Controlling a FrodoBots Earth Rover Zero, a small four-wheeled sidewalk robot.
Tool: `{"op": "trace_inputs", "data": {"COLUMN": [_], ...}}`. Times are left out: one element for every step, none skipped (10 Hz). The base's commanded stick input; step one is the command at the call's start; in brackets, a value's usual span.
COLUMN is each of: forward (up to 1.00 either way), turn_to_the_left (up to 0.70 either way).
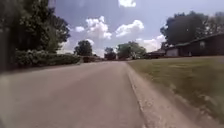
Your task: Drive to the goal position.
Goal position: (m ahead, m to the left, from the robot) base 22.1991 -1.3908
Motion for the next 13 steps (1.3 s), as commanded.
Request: {"op": "trace_inputs", "data": {"forward": [0.70,0.70,0.70,0.70,0.70,0.70,0.70,0.70,0.70,0.70,0.70,0.70,0.70], "turn_to_the_left": [0.00,0.00,0.00,0.00,0.00,0.00,0.00,0.00,0.00,0.00,0.00,0.00,0.00]}}
